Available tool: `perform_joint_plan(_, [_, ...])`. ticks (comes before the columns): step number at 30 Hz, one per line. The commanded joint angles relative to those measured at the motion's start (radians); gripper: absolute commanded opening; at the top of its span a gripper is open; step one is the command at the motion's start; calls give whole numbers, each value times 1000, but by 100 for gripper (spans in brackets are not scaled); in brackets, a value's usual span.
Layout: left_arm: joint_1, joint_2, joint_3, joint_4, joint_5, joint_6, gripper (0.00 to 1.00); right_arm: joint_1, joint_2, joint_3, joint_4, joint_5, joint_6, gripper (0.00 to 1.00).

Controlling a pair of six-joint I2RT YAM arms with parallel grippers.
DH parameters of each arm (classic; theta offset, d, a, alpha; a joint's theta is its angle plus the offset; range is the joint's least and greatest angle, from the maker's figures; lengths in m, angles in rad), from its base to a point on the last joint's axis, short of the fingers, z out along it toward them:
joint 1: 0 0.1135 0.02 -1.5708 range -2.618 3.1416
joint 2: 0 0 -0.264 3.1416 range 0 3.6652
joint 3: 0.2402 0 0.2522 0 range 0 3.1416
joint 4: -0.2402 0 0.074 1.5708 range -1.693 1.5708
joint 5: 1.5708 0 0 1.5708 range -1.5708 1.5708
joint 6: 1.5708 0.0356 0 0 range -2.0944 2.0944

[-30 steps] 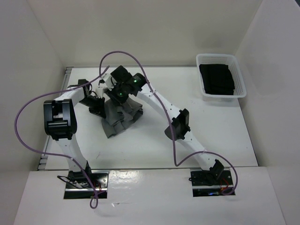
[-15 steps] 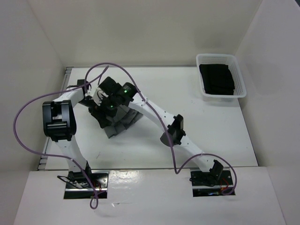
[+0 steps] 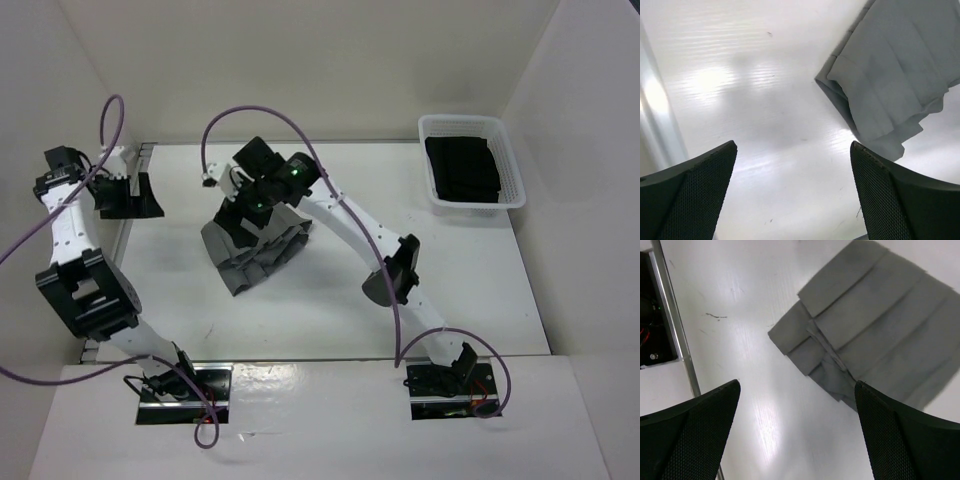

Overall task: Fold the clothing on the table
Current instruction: Fold the skirt

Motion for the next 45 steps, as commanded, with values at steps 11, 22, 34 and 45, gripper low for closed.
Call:
perform_joint_plan(11, [127,-319,-79,-118,43,14,100,-107,-89,-87,68,200,58,99])
perform_joint_plan(22, [128,-731,-175,70,-60,-171,100,-235,-740,-853,383,708,199,99])
perform_joint_plan(34, [128,-859,-424,170,-104,-307,100,-899,-1399,-1614,568,543,305,99])
perform_joint_plan(45, [128,-957,-551,274,-139,-338,100,-1161,-1666,-1740,577,457,327,99])
